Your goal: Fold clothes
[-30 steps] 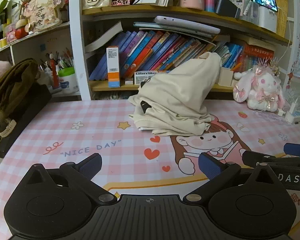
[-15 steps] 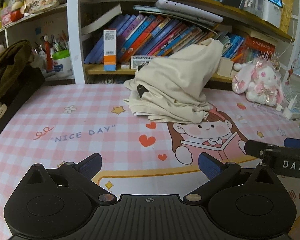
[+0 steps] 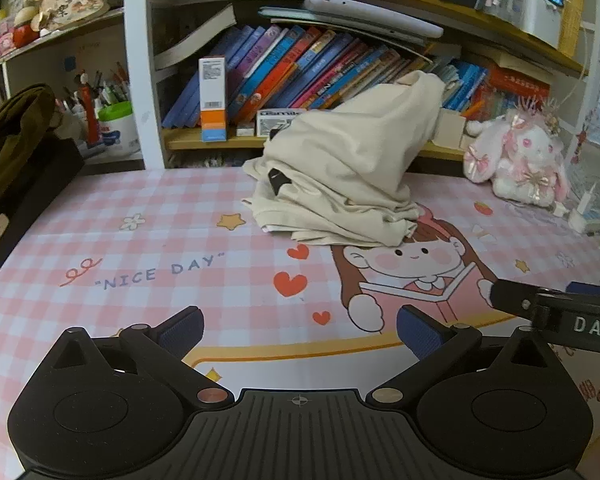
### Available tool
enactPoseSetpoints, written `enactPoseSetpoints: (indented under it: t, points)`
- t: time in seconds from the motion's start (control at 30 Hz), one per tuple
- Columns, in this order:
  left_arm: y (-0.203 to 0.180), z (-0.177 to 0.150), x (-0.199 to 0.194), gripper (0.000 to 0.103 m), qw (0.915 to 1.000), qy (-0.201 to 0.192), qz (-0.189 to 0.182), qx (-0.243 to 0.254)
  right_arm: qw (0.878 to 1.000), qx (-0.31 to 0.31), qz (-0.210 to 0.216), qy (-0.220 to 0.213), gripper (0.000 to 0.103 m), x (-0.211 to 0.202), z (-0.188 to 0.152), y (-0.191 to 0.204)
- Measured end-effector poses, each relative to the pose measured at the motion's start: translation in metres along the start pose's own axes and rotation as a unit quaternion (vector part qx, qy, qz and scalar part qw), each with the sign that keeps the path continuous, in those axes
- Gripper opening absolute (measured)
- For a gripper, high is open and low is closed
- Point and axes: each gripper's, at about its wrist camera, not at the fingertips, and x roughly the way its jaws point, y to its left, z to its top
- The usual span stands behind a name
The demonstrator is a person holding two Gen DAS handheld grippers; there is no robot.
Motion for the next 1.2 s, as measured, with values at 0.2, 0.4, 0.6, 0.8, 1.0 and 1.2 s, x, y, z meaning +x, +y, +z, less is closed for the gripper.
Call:
enactPoseSetpoints:
  t: [0.2,0.4,0.6,0.8,1.0,1.2]
  points:
    - [0.001,-0.001,0.001,0.103,0.9998,0.003,0.016,-0.012,1.0,-0.005,0.007,0.008,0.103,0.003,-0.002,0.0]
    - [-0.001,-0.003,-0.001,0.103,0.9994,-0.002,0.029,-0.019,0.999,-0.03,0.023,0.004,0.103,0.001,-0.004,0.005]
    - [-0.011,-0.005,0.0,0.103,0.9995,0.002,0.03,-0.011,0.999,-0.021,0.025,0.014,0.103,0.005,-0.007,-0.003]
    - [-0.015,-0.009,0.004,0.103,0.999,0.01,0.039,-0.019,0.999,-0.015,0.027,0.023,0.103,0.01,-0.008,-0.014]
    - [-0.017,-0.018,0.013,0.103,0.9969,0.034,0.05,-0.05,0.998,-0.025,0.048,0.037,0.103,0.022,-0.006,-0.02]
    - [-0.028,-0.014,0.032,0.103,0.9974,0.043,0.044,-0.036,0.995,-0.04,0.08,0.033,0.103,0.038,0.009,-0.031]
